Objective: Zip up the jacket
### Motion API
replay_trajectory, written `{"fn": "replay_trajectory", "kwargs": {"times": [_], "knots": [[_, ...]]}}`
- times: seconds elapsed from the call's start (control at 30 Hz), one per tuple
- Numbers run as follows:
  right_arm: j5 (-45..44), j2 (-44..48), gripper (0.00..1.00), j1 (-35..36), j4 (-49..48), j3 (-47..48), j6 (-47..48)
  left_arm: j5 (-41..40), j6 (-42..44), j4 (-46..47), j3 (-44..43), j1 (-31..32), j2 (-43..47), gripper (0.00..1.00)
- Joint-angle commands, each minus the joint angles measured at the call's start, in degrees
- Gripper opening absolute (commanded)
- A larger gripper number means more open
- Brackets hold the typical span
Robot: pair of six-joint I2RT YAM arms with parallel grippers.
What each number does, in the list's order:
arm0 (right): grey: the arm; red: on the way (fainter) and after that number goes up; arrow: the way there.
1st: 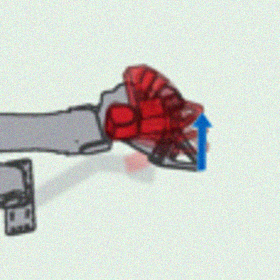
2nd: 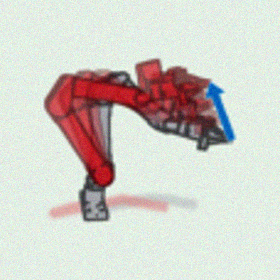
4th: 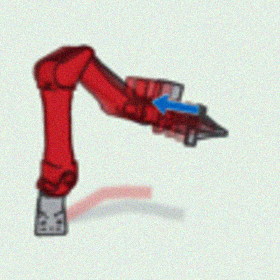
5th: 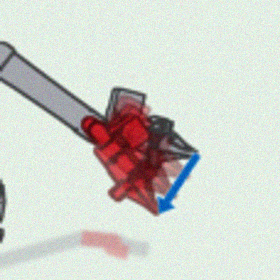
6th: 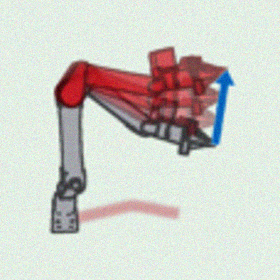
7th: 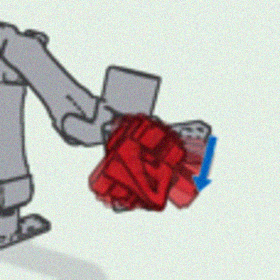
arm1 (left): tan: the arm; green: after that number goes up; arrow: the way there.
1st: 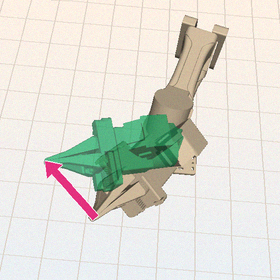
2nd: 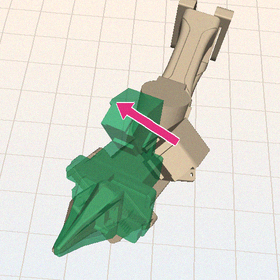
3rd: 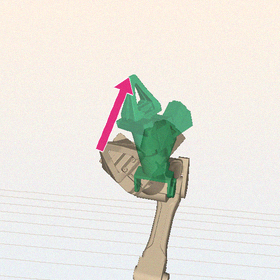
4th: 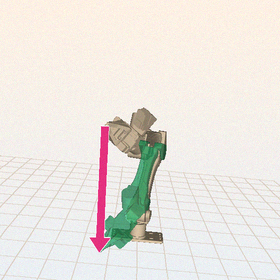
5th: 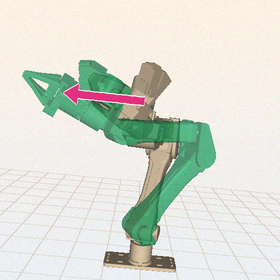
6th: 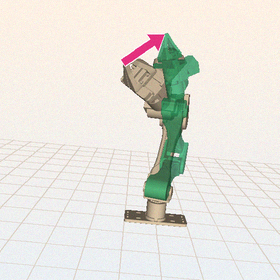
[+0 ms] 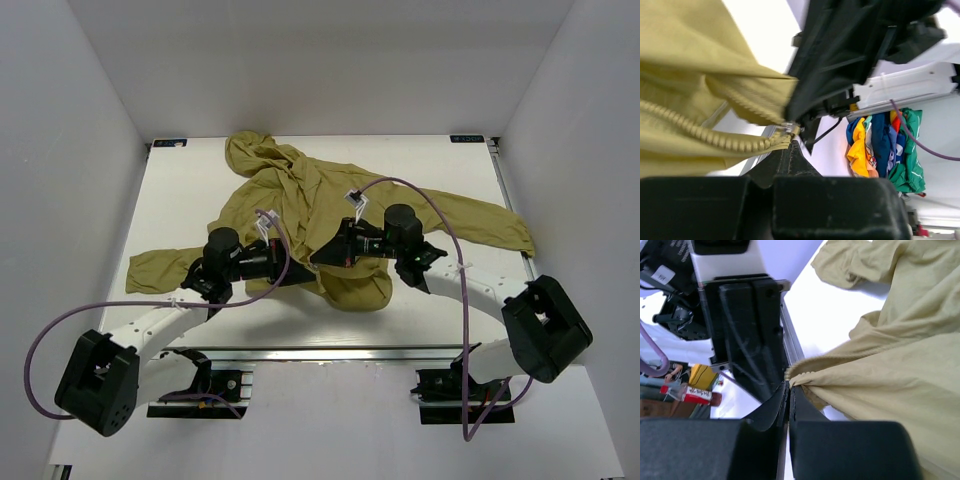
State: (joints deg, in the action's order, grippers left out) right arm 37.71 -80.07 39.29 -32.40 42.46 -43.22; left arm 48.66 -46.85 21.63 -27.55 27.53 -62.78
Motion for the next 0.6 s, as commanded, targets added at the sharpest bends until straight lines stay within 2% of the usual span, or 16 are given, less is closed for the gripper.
{"fn": "replay_trajectory", "kwargs": {"times": [0.0, 0.37, 0.57], "knots": [[0.87, -0.70, 0.00, 0.44, 0.76, 2.63, -0.46, 0.90, 2.73, -6.51, 1.27, 0.77, -1.28, 0.00], [1.83, -0.17, 0.00, 0.44, 0.85, 1.58, -1.16, -1.90, 4.05, -10.55, 1.80, 1.04, 2.84, 0.00], [2.28, 0.00, 0.00, 0.44, 4.10, 0.96, 0.50, -3.22, 3.96, -12.22, 2.24, 1.04, 4.51, 0.00]]}}
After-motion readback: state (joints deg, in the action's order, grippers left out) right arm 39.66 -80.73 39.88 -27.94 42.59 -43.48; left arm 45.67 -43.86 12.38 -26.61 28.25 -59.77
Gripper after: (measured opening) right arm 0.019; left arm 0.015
